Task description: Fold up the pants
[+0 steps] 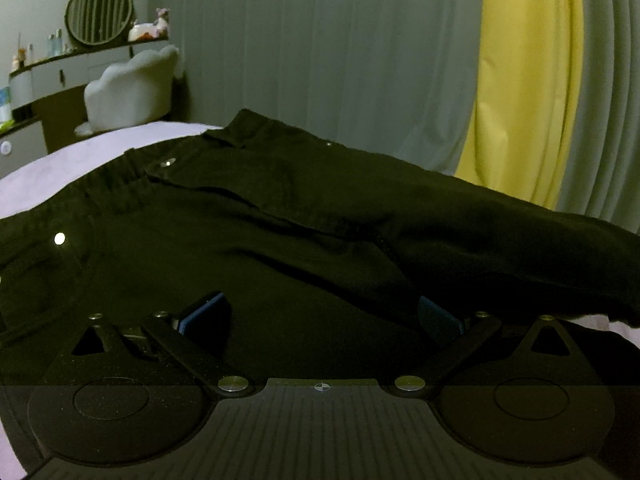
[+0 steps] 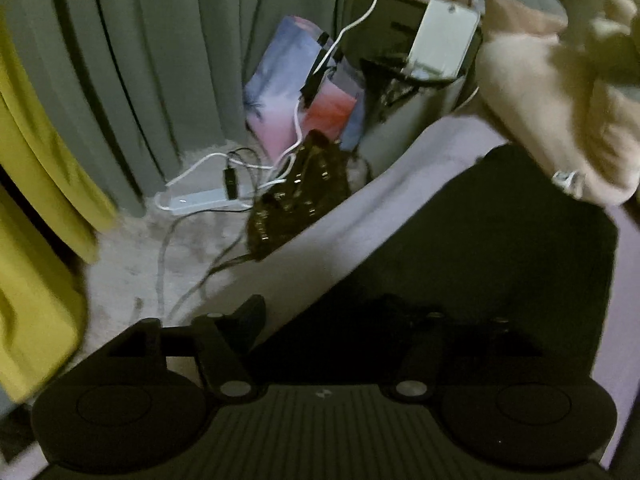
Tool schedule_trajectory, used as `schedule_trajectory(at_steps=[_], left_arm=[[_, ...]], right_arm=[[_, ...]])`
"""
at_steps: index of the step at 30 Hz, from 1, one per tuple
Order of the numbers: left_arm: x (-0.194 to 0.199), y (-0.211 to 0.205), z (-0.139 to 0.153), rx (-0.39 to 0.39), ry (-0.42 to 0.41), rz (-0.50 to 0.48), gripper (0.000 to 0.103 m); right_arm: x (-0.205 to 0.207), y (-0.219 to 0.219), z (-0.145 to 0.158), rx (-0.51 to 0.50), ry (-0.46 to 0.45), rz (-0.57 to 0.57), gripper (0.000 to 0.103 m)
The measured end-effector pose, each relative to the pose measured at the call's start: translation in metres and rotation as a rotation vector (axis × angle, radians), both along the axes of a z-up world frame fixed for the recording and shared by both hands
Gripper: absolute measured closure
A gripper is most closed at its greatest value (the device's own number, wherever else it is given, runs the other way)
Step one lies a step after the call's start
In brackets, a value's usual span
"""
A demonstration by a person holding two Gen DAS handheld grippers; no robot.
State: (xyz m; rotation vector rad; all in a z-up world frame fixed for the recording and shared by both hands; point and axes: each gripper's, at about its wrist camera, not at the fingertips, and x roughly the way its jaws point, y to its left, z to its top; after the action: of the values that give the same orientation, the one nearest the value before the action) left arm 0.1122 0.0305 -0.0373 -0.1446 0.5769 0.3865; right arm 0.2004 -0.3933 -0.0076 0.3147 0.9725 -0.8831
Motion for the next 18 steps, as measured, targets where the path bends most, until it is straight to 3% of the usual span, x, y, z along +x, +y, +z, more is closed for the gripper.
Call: schedule_trajectory(at_steps=[2,3,4,6,9,13,15,16,18], left_arm=[[0.0,0.001,0.0,-0.005,-0.001,0.0,0.0],[0.0,0.001,0.0,-0.007,-0.001,0.0,0.0],[0.001,0.002,0.0,-0.011,0.0,0.0,0.0],[0.0,0.003,0.0,-0.017,-0.001,-0.001,0.0],[0.001,0.003,0.0,-0.017,0.001,-0.002,0.0],[-0.001,0.008,0.001,-0.049,-0.019,-0.006,0.0],[-0.003,0.009,0.0,-0.056,-0.025,-0.01,0.0],[-0.004,0.01,0.0,-0.06,-0.031,-0.013,0.0],[-0.008,0.012,-0.001,-0.078,-0.044,-0.018,0.0]], right_arm=[[-0.011,0.003,0.006,-0.002,-0.002,0.058,0.063],[-0.018,0.002,0.012,0.013,-0.009,0.08,0.079],[-0.028,-0.002,0.021,0.052,-0.049,0.091,0.089],[-0.049,-0.009,0.039,0.103,-0.135,0.09,0.092],[-0.109,-0.001,0.073,0.088,-0.275,0.174,0.093],[-0.224,0.02,0.086,0.111,-0.407,0.185,0.097],[-0.279,0.034,0.073,0.13,-0.411,0.161,0.097],[-0.298,0.04,0.065,0.144,-0.389,0.158,0.103],[-0.332,0.047,0.042,0.172,-0.311,0.119,0.103]])
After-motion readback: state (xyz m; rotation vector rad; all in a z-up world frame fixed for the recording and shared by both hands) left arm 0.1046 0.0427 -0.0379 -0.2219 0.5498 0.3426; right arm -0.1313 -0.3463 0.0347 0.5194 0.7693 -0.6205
